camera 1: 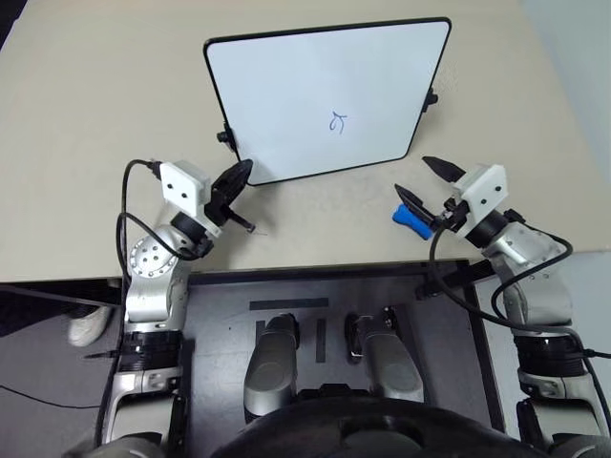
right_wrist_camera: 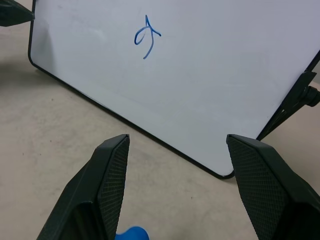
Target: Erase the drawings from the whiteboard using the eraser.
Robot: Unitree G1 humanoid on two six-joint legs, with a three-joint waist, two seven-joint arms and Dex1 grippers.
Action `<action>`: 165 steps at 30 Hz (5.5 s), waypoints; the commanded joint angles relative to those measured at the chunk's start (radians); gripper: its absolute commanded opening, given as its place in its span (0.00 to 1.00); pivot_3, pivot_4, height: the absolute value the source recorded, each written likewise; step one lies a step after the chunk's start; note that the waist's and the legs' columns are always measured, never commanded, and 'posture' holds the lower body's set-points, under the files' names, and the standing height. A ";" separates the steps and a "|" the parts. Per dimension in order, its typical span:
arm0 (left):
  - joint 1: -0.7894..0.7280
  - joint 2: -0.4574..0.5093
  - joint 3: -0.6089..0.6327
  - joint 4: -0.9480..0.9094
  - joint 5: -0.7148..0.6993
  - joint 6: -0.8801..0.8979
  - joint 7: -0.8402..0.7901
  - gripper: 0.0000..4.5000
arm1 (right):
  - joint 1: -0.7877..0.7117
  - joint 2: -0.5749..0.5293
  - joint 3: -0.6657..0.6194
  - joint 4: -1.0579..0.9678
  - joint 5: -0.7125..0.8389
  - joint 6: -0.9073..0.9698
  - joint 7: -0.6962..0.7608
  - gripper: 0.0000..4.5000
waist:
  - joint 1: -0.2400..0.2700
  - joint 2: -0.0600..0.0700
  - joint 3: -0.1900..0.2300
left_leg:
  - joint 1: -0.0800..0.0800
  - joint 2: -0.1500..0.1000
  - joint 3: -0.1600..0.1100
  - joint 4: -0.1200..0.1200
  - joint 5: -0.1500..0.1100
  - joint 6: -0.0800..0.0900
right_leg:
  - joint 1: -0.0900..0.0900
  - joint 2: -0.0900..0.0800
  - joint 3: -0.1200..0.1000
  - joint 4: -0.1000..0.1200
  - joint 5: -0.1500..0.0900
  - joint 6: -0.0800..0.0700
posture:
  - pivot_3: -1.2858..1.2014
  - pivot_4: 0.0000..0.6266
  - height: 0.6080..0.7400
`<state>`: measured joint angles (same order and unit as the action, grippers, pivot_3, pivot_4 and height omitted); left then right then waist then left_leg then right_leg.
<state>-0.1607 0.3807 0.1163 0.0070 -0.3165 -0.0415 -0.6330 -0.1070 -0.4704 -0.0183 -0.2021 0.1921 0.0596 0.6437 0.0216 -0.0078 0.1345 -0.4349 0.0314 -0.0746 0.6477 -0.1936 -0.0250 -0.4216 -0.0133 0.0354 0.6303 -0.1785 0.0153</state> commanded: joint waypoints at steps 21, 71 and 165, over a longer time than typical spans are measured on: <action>0.041 -0.055 -0.021 -0.080 -0.005 -0.022 0.018 0.00 | 0.000 -0.063 0.023 -0.035 0.036 0.036 0.101 0.73 | -0.004 0.000 0.000 | 0.000 0.000 0.000 0.000 -0.001 0.000 | 0.000 0.000 0.000 -0.001 -0.004 0.006 | 0.52 0.24 1.00; 0.105 -0.099 -0.071 -0.119 -0.002 -0.002 0.028 0.00 | -0.032 -0.147 0.015 -0.169 0.037 0.160 0.106 0.00 | -0.005 0.000 0.000 | 0.000 0.000 0.000 0.000 0.000 -0.001 | 0.000 0.001 0.000 0.000 -0.006 0.009 | 0.52 0.24 1.00; 0.038 -0.087 -0.078 -0.053 -0.019 -0.020 -0.009 0.00 | -0.007 -0.292 0.179 0.025 -0.136 -0.168 0.059 0.50 | -0.008 0.000 0.000 | 0.000 0.001 0.001 0.000 -0.005 -0.001 | -0.003 -0.001 0.000 -0.002 -0.004 0.007 | 0.52 0.24 1.00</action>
<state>-0.1087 0.2885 0.0251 -0.0377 -0.3231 -0.0569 -0.6330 -0.1212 -0.7595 0.2034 -0.1308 0.0512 -0.1202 0.6974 0.0136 -0.0079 0.1346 -0.4351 0.0323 -0.0735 0.6473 -0.1981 -0.0260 -0.4248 -0.0140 0.0351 0.6281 -0.1824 0.0227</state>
